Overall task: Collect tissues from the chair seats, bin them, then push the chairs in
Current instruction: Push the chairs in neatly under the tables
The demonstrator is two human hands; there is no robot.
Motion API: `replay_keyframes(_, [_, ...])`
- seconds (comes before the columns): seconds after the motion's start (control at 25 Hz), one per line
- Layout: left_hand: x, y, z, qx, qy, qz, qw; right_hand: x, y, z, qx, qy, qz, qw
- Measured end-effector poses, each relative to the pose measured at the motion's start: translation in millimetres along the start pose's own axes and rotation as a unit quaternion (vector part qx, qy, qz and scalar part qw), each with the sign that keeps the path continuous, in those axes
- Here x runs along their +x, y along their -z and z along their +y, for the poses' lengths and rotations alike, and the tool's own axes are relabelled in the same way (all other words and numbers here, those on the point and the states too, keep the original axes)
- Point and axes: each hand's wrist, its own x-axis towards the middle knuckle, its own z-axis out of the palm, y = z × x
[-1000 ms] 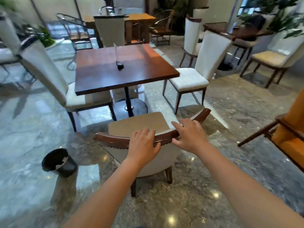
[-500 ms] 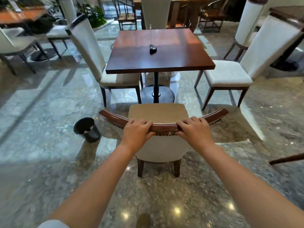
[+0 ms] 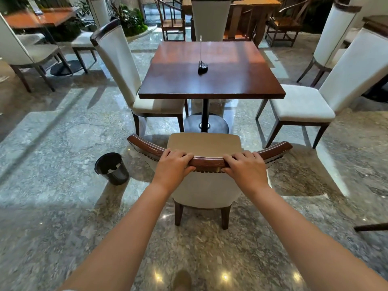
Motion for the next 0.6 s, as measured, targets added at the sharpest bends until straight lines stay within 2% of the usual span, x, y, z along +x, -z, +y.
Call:
replay_keyframes(0.24, [65, -19, -27, -0.010, -0.011, 0.024, 1.000, 64, -26, 22, -0.015, -0.002, 0.019, 1.000])
replay_keyframes(0.6, [151, -38, -61, -0.019, -0.009, -0.002, 1.000, 147, -53, 44, -0.017, -0.022, 0.002, 1.000])
